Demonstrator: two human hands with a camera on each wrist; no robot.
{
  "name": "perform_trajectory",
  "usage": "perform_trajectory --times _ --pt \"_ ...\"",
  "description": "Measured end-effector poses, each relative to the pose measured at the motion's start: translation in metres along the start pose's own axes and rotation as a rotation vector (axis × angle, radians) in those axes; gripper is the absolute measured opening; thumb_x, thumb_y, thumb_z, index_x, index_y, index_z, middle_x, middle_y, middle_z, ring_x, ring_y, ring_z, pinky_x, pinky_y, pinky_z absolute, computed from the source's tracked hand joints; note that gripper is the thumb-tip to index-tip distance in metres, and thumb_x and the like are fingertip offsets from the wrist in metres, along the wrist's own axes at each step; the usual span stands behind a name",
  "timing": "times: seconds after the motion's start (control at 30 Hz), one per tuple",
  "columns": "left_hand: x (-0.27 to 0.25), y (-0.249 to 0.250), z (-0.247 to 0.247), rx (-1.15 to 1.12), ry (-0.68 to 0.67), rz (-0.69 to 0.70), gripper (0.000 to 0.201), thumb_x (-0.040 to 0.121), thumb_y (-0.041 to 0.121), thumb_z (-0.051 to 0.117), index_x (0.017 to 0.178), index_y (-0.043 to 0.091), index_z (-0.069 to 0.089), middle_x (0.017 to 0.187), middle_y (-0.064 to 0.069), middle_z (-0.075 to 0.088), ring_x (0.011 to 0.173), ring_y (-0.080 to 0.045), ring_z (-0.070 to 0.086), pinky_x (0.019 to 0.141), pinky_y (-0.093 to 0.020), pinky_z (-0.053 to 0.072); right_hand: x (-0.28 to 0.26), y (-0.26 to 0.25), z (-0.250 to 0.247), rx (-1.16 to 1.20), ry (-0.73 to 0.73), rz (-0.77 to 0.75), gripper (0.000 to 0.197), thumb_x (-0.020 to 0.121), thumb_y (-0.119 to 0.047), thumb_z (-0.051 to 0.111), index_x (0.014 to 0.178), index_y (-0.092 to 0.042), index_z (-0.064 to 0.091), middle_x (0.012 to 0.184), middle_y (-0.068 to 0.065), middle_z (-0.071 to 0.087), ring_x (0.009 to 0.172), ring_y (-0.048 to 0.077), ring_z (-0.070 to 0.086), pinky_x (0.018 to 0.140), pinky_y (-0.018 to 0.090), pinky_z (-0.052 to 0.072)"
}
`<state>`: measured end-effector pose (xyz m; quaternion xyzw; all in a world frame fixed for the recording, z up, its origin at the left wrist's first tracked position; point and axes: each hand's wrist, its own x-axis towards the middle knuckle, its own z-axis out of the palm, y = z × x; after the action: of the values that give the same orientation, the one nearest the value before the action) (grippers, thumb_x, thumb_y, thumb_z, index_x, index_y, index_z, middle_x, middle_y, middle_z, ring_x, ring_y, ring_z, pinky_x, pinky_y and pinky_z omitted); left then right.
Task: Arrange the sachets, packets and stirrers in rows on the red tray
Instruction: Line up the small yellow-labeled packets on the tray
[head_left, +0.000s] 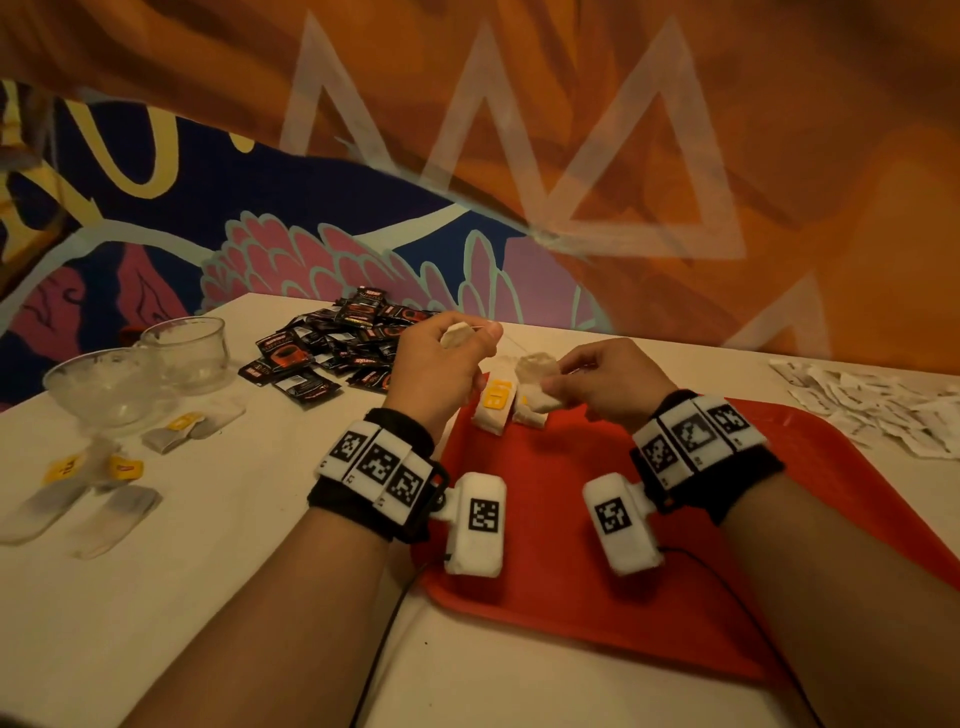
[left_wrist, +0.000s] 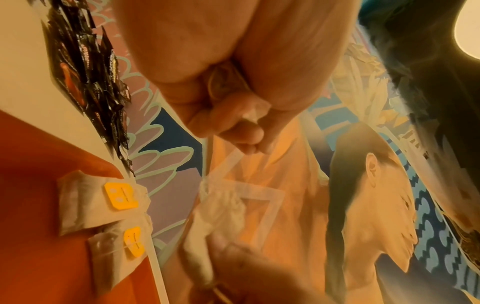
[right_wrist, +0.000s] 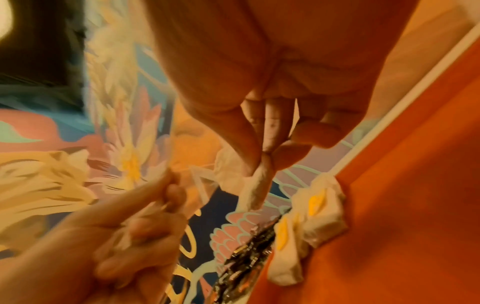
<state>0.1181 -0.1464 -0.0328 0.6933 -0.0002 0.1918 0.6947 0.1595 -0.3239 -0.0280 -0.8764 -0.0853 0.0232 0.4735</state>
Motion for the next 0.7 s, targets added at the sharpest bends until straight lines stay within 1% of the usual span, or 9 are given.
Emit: perform_trajectory --times 0.07,0.13,0.27,0.37,0.4,0.47,0.57,0.63,0.7 --pt "0.002 -0.001 -0.002 -0.013 0.016 -0.034 0.007 0.094 0.019 0.067 0.09 0.013 0.066 0.078 -0.004 0.065 0.047 -0.008 0.05 0.042 -0.02 0.038 0.013 0.006 0.001 0.004 -0.059 0.123 0.015 0.084 -0.013 0.077 0.075 -0.017 0.066 0.073 0.003 0.067 0.065 0.014 0.06 0.054 0.024 0.044" --pt "0.004 -0.002 -0.003 -0.031 0.026 -0.062 0.008 0.094 0.019 0.067 0.089 0.014 0.065 0.079 -0.005 0.064 0.048 -0.009 0.049 0.042 -0.021 0.038 0.023 0.011 0.002 -0.009 -0.084 0.206 0.015 0.086 -0.011 0.074 0.076 -0.016 0.064 0.077 0.004 0.065 0.065 0.015 0.06 0.052 0.022 0.048" --pt "0.007 -0.002 -0.006 -0.071 0.043 -0.105 0.008 0.095 0.018 0.066 0.09 0.012 0.066 0.078 -0.004 0.062 0.05 -0.011 0.048 0.043 -0.021 0.038 0.033 0.008 0.007 -0.119 -0.102 0.27 0.013 0.087 -0.012 0.071 0.08 -0.015 0.061 0.081 0.004 0.062 0.065 0.014 0.059 0.047 0.018 0.048" --pt "0.007 -0.001 -0.008 -0.123 0.057 -0.126 0.007 0.096 0.018 0.064 0.092 0.012 0.066 0.078 -0.002 0.062 0.05 -0.009 0.048 0.041 -0.019 0.036 0.031 0.001 0.013 -0.319 -0.124 0.266 0.01 0.086 -0.018 0.071 0.088 -0.009 0.066 0.082 0.007 0.06 0.072 0.019 0.055 0.054 0.022 0.043" --pt "0.007 -0.001 -0.008 -0.148 0.064 -0.128 0.007 0.096 0.018 0.064 0.091 0.013 0.066 0.077 -0.001 0.061 0.05 -0.009 0.048 0.041 -0.019 0.035 0.031 0.001 0.014 -0.292 -0.13 0.272 0.01 0.086 -0.016 0.072 0.088 -0.009 0.066 0.082 0.007 0.061 0.071 0.019 0.057 0.054 0.021 0.045" --pt "0.007 0.001 -0.01 -0.211 0.086 -0.135 0.006 0.096 0.017 0.064 0.091 0.014 0.065 0.075 0.001 0.061 0.049 -0.007 0.047 0.041 -0.018 0.034 0.033 0.003 0.015 -0.197 -0.139 0.281 0.011 0.086 -0.011 0.072 0.083 -0.012 0.061 0.08 0.005 0.063 0.065 0.015 0.06 0.046 0.017 0.047" --pt "0.008 0.005 -0.015 -0.333 0.16 -0.125 0.004 0.097 0.016 0.062 0.099 0.014 0.064 0.077 0.001 0.063 0.048 -0.004 0.048 0.04 -0.016 0.034 0.029 0.001 0.01 -0.161 -0.141 0.277 0.017 0.089 -0.008 0.069 0.079 -0.015 0.057 0.078 0.004 0.061 0.061 0.012 0.06 0.04 0.014 0.045" --pt "0.01 0.007 -0.019 -0.391 0.264 -0.101 0.006 0.096 0.018 0.064 0.102 0.018 0.065 0.085 0.0 0.064 0.049 -0.003 0.05 0.041 -0.017 0.037 0.024 -0.004 0.004 -0.12 -0.134 0.241 0.018 0.091 -0.008 0.067 0.079 -0.015 0.056 0.078 0.003 0.061 0.061 0.011 0.059 0.041 0.014 0.046" --pt "0.013 0.007 -0.024 -0.411 0.364 -0.089 0.01 0.095 0.021 0.066 0.104 0.023 0.064 0.093 0.0 0.063 0.051 -0.003 0.052 0.043 -0.018 0.04 0.022 -0.006 -0.005 -0.099 -0.128 0.209 0.017 0.092 -0.01 0.067 0.08 -0.016 0.056 0.078 0.003 0.062 0.063 0.011 0.059 0.047 0.017 0.048"
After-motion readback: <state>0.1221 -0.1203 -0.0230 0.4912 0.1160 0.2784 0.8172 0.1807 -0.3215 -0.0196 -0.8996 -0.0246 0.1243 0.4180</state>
